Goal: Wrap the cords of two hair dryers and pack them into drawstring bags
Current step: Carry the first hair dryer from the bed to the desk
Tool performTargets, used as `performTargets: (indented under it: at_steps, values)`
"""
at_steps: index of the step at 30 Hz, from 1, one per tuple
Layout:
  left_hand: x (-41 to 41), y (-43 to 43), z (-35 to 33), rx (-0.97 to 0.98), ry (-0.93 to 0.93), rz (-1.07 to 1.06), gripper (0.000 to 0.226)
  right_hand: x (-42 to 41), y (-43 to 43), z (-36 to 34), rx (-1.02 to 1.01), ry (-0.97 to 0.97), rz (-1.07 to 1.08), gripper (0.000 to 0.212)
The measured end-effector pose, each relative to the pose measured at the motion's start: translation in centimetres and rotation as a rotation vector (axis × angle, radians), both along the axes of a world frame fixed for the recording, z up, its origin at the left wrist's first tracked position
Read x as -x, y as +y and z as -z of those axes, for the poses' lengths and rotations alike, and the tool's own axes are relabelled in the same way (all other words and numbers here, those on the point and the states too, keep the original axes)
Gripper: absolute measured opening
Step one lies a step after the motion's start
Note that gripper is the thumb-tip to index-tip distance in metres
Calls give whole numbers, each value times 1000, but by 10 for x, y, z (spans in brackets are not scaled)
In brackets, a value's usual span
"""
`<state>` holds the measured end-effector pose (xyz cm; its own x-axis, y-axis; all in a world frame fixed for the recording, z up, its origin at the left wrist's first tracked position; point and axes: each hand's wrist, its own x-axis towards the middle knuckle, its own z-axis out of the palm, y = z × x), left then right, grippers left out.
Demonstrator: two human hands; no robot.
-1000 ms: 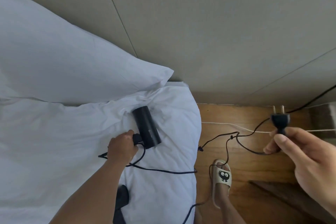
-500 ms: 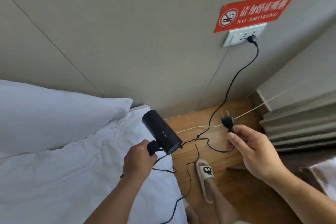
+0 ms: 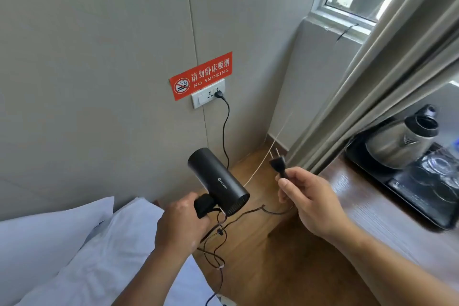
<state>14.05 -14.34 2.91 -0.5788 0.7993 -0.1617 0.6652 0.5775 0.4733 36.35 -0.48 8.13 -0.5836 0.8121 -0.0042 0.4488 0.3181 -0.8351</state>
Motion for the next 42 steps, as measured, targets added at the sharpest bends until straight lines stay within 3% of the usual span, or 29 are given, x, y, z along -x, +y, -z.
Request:
performTargets:
  at_steps: [9, 20, 24, 31, 42]
  values:
    - [-106, 69, -130, 23, 207, 258, 21, -135, 22, -101, -104, 209, 231, 12]
    - [-272, 139, -302, -179, 369, 537, 22, -322, 34, -271, -321, 544, 438, 16]
    - [-330, 154, -339, -253, 399, 645, 23, -379, 30, -312, -390, 566, 521, 13]
    - [-430, 188, -343, -297, 369, 780, 14, -479, 23, -323, -434, 518, 658, 15]
    - [-574, 256, -267, -224, 273, 984, 24, -607, 18, -269, -351, 400, 931, 16]
